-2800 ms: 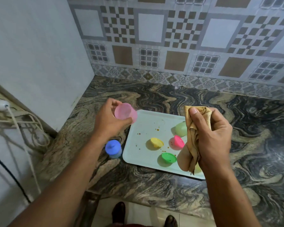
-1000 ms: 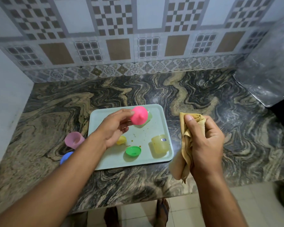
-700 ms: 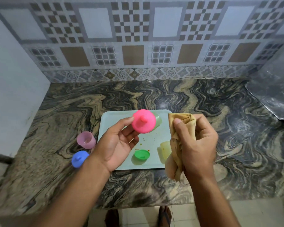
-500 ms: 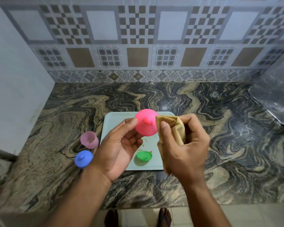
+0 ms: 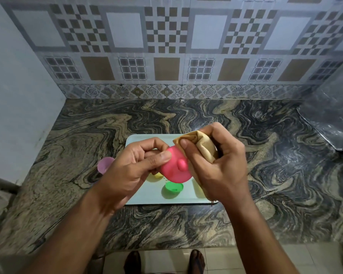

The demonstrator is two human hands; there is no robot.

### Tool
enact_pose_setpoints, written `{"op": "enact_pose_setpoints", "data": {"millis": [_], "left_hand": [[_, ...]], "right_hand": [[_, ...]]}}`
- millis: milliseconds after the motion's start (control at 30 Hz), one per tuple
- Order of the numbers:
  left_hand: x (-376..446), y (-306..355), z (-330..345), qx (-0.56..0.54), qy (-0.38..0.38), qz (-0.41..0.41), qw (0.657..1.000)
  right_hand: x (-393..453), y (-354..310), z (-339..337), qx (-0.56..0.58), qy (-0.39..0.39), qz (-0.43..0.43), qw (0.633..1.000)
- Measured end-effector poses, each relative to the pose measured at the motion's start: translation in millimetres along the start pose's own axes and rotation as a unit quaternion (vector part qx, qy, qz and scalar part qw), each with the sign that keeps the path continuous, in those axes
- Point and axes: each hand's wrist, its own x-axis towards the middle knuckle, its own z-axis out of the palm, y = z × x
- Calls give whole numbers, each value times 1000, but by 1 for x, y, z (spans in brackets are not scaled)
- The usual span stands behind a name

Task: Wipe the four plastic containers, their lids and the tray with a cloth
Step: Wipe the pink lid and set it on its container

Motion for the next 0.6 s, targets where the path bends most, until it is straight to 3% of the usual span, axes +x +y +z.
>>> {"op": "enact_pose_setpoints", "data": {"millis": [133,233,367,600], "left_hand": [[-2,-4,-1,-2,-43,-26,999],[2,-6,-4,-52,-33,-42,997],[9,-5,-13,-78,-5,-54,995],[17,3,-13,-62,-28,-61,996]], "right_hand": [[13,11,-3,37,25,60,997],[16,13,-13,130,51,94,986],[9,5,-22,154,-14,82,985],[7,-1,-13,125,-106,64,984]]}}
